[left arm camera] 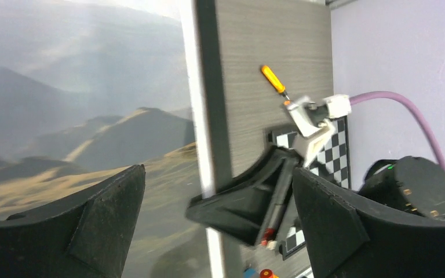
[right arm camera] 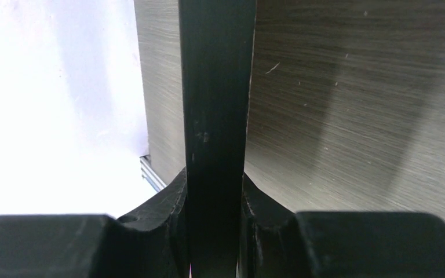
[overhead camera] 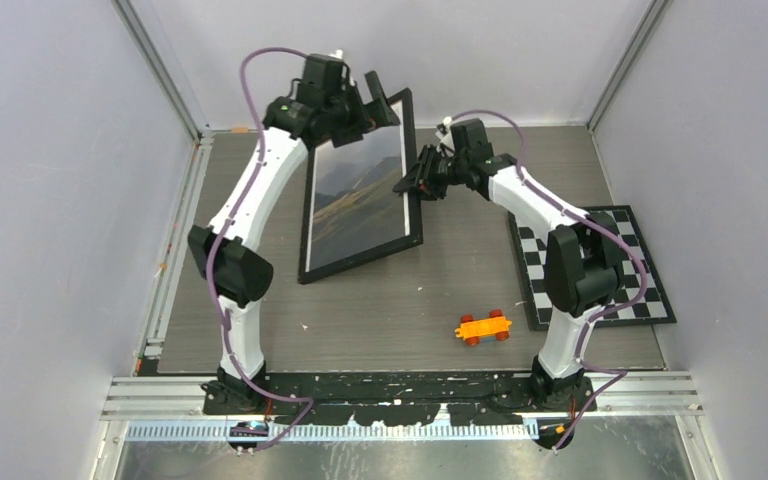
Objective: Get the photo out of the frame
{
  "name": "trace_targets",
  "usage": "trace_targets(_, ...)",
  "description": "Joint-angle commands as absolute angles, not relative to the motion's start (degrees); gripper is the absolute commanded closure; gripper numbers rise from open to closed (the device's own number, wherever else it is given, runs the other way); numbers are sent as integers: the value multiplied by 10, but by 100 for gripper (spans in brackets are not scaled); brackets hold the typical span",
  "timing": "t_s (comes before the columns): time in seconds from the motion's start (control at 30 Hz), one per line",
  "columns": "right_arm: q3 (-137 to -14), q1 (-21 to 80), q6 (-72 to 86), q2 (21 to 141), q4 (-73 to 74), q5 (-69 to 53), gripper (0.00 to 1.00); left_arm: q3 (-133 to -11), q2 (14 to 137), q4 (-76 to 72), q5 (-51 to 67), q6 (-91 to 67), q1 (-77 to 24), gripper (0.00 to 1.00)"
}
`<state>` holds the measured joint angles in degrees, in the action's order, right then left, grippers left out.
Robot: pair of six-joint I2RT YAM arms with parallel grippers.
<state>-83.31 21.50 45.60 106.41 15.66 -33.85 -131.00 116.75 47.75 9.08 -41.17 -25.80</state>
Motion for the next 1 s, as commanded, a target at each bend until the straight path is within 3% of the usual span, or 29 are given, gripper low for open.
trace_targets(0.0,-933,205,349,998,286,-262,99,-1274,1101,475,86,-377,-210,0)
trace_targets(0.67,-1266,205,87,1025,598,-33,99,-1048,952,480,125,-391,-52,0)
trace_targets(0.97,-1339,263,-46,1041,613,99,99,-941,898,406,152,-421,-11,0)
